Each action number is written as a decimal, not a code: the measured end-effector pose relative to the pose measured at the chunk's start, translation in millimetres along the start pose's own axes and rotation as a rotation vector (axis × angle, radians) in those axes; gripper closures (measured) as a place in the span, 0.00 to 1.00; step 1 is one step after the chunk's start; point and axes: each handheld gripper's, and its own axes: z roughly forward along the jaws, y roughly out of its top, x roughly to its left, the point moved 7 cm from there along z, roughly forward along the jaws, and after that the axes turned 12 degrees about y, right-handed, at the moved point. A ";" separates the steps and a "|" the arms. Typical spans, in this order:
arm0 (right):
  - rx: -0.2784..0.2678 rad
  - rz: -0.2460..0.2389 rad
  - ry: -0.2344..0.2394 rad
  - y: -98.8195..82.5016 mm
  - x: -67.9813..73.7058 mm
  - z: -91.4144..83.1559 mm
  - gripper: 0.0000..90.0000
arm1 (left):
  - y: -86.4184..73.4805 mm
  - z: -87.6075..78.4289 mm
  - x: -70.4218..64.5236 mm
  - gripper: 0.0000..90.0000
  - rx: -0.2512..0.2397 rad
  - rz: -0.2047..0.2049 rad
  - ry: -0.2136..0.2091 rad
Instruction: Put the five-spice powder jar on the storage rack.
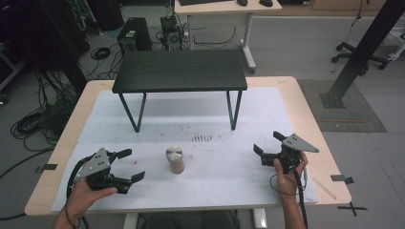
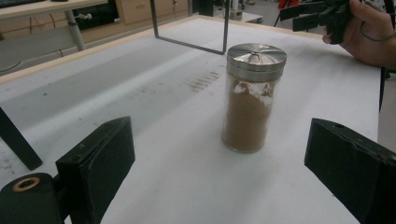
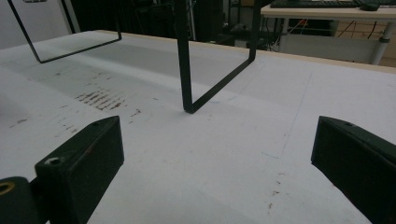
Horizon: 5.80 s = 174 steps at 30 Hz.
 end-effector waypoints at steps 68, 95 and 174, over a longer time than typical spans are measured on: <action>-0.005 0.009 0.003 0.3 -0.4 -1.5 0.03 | -0.5 31.3 -18.6 0.10 0.046 -0.017 -0.085; -0.007 0.011 0.000 0.4 -0.7 -2.2 0.03 | -1.7 46.5 -24.7 0.09 0.049 -0.025 -0.133; -0.014 0.009 0.000 1.3 -0.6 -4.2 0.03 | 3.5 88.5 -45.6 0.08 0.054 -0.019 -0.214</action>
